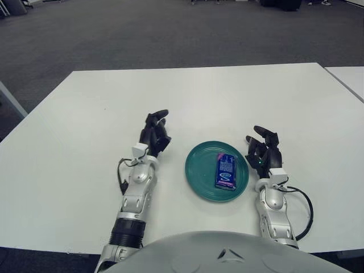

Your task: Put the gum into the plate.

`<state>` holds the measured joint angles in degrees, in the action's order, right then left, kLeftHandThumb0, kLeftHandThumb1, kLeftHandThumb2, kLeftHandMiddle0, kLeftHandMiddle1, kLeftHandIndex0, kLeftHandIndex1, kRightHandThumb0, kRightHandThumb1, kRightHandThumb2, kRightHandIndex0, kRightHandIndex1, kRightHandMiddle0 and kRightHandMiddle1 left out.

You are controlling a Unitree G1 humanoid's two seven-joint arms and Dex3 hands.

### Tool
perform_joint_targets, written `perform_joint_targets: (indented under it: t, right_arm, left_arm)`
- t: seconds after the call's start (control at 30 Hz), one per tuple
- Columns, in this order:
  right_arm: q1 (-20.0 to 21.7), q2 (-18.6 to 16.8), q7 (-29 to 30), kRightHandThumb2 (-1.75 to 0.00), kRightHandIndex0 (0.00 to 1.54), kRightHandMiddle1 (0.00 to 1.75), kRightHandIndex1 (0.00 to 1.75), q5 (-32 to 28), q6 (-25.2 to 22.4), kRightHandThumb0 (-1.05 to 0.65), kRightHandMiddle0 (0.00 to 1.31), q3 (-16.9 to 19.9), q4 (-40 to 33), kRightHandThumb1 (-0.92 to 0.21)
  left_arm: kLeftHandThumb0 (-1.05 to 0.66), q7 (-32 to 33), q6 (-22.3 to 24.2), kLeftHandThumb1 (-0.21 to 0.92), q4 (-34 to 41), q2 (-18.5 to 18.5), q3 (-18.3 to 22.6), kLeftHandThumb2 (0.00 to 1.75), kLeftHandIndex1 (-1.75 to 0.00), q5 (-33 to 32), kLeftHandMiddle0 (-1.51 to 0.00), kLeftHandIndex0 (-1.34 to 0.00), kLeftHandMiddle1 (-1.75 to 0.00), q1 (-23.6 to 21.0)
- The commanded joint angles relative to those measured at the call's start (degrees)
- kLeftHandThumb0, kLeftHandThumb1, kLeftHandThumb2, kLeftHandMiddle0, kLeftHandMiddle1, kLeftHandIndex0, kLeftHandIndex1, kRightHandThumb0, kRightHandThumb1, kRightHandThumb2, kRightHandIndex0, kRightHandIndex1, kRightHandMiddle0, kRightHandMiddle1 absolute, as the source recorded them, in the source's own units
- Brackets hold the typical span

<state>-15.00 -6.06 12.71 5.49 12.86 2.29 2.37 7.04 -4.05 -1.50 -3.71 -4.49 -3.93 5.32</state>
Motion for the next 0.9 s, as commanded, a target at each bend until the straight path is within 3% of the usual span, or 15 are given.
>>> perform_joint_targets:
  t: [0.0, 0.23, 0.4, 0.73, 0.87]
  right_arm:
    - [-1.8, -0.2, 0.0, -0.74, 0.35, 1.09, 0.67, -0.9, -3.2, -0.62, 0.0, 0.8, 2.9, -0.92]
    - [-1.6, 0.2, -0.4, -0.74, 0.36, 1.09, 0.68, -1.3, -3.0, -0.62, 0.0, 1.4, 3.5, -0.92]
    - [-1.7, 0.6, -0.8, -0.73, 0.35, 1.09, 0.68, -1.6, -2.9, -0.62, 0.0, 1.9, 3.6, -0.92]
    - [-2.2, 1.1, -1.5, -0.73, 0.34, 1.11, 0.66, -1.9, -2.8, -0.63, 0.0, 2.7, 3.5, -0.92]
    - [-2.4, 1.3, -1.8, -0.74, 0.35, 1.11, 0.66, -2.0, -2.7, -0.64, 0.0, 3.0, 3.5, -0.92]
  left_arm:
    - [-0.9, -0.8, -3.3, 0.92, -3.6, -0.3, 0.4, 0.98, -1.41, 0.8, -0.37, -0.37, -1.0, 1.2]
    - [-0.86, -1.5, -4.8, 0.92, -4.6, -0.7, 0.5, 0.94, -1.5, 0.8, -0.42, -0.34, -1.15, 2.6]
    - [-0.82, -2.1, -6.2, 0.92, -2.9, -0.4, -1.4, 0.92, -1.53, 3.3, -0.43, -0.33, -1.24, 6.3]
    - [-0.75, -5.2, -6.6, 0.92, -0.9, 0.9, -2.8, 0.93, -1.57, 4.2, -0.54, -0.41, -1.35, 9.2]
    - [-0.71, -5.4, -7.6, 0.92, -1.5, 0.4, -2.7, 0.89, -1.6, 4.2, -0.59, -0.47, -1.49, 9.5]
